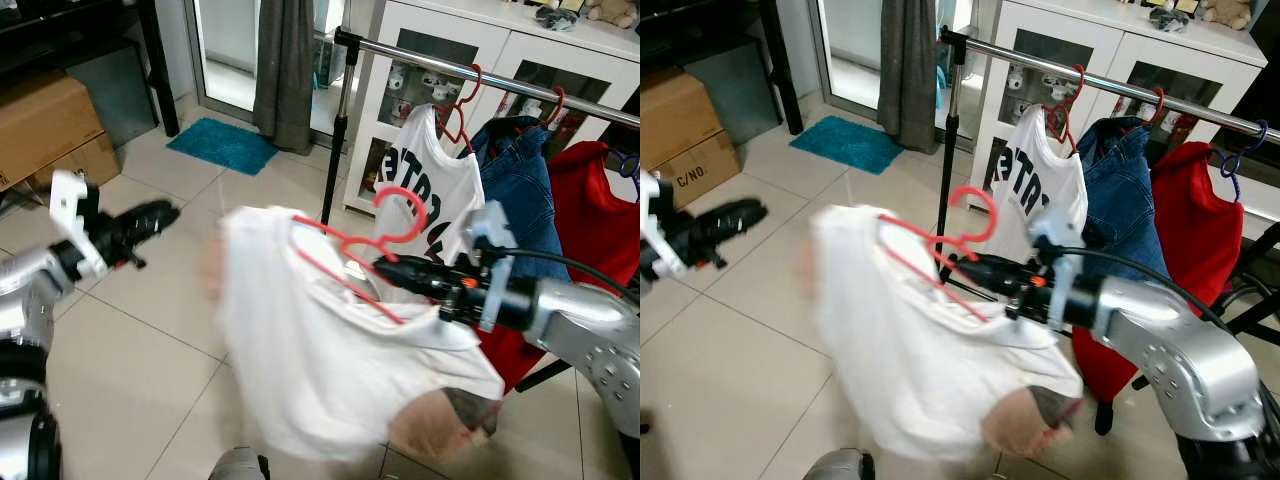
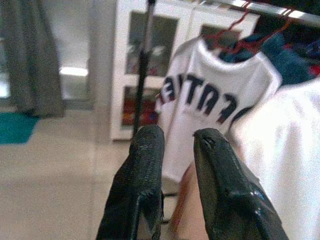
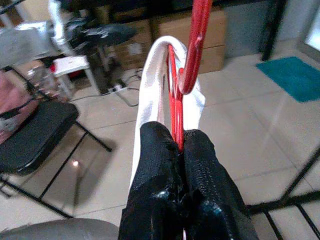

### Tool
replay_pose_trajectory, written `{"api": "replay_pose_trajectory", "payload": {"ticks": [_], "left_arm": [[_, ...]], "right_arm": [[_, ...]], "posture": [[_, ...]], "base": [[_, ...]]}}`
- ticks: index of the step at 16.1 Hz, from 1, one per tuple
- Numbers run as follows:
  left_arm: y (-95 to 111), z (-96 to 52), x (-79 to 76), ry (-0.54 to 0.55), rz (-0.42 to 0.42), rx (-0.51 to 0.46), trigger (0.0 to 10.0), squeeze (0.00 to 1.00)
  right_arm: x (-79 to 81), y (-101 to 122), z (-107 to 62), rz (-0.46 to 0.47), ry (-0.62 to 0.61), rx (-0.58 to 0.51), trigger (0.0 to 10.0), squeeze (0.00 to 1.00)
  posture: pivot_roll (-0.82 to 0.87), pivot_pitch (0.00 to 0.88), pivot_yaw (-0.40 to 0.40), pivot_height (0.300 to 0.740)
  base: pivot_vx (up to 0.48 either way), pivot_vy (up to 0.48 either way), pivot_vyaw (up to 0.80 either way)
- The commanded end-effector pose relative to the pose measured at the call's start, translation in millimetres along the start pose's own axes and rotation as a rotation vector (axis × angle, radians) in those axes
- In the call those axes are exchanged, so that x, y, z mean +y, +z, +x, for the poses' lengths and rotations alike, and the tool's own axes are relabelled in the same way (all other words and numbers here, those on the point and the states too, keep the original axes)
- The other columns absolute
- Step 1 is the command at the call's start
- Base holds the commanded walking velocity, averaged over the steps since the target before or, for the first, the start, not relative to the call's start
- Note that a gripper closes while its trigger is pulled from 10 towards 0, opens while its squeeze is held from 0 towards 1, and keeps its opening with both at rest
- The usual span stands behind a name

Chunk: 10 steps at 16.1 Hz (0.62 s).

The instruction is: Hang hanger

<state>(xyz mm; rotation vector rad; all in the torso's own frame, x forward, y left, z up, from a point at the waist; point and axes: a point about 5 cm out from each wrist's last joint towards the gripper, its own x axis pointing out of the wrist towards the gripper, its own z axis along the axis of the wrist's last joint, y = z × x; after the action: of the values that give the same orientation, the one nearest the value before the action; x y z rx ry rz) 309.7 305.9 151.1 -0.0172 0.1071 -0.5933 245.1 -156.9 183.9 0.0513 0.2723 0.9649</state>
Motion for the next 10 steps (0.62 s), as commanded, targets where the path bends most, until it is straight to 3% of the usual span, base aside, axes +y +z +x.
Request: {"api": "replay_pose_trajectory", "payload": {"ticks": [1,3,4,5,6,7,8,10], "left_arm": [[3,-3.7,2.6,0.056,0.040,0.016,10.0,1.00],[0,-0.3,-5.0,0.095,0.047,0.038,10.0,1.00],[0,5.7,-18.8,0.093,0.059,0.018,10.0,0.96],[2,12.2,-34.9,0.077,0.053,-0.032,10.0,0.65],[3,23.8,-57.4,0.094,0.082,-0.071,10.0,0.00],[5,37.5,-84.3,0.114,0.059,-0.124,10.0,0.00],[1,44.9,-97.1,0.130,0.038,-0.116,10.0,0.00],[-3,49.4,-111.5,0.200,0.094,-0.084,10.0,0.00]], "right_arm": [[-1.8,4,-5.9,-0.020,-0.100,-0.058,10.0,0.00],[-5.5,-5,-3.4,0.046,-0.236,-0.094,10.0,0.00],[-6.7,-15,0.0,0.101,-0.328,-0.103,10.0,0.00],[-5.9,-23,3.1,0.103,-0.399,-0.102,10.0,0.00],[-4.5,-30,6.7,0.149,-0.473,-0.138,10.0,0.00],[-2.5,-39,11.4,0.171,-0.563,-0.153,10.0,0.00],[-5.0,-46,12.6,0.177,-0.657,-0.139,10.0,0.00],[-7.6,-57,14.3,0.181,-0.780,-0.103,10.0,0.00]], "posture": [[0.05,0.026,-0.053,0.740],[0.06,0.035,-0.053,0.740],[0.06,0.038,-0.054,0.740],[0.06,0.037,-0.052,0.740],[0.06,0.041,-0.050,0.740],[0.06,0.057,-0.038,0.740],[0.06,0.064,-0.034,0.740],[0.06,0.067,-0.033,0.740]], "base": [[0.000,0.000,0.00],[0.000,0.000,0.00],[0.000,0.000,0.00],[0.000,0.000,0.00],[0.000,0.000,0.00],[0.000,0.000,0.00],[0.000,0.000,0.00],[0.000,0.000,0.00]]}}
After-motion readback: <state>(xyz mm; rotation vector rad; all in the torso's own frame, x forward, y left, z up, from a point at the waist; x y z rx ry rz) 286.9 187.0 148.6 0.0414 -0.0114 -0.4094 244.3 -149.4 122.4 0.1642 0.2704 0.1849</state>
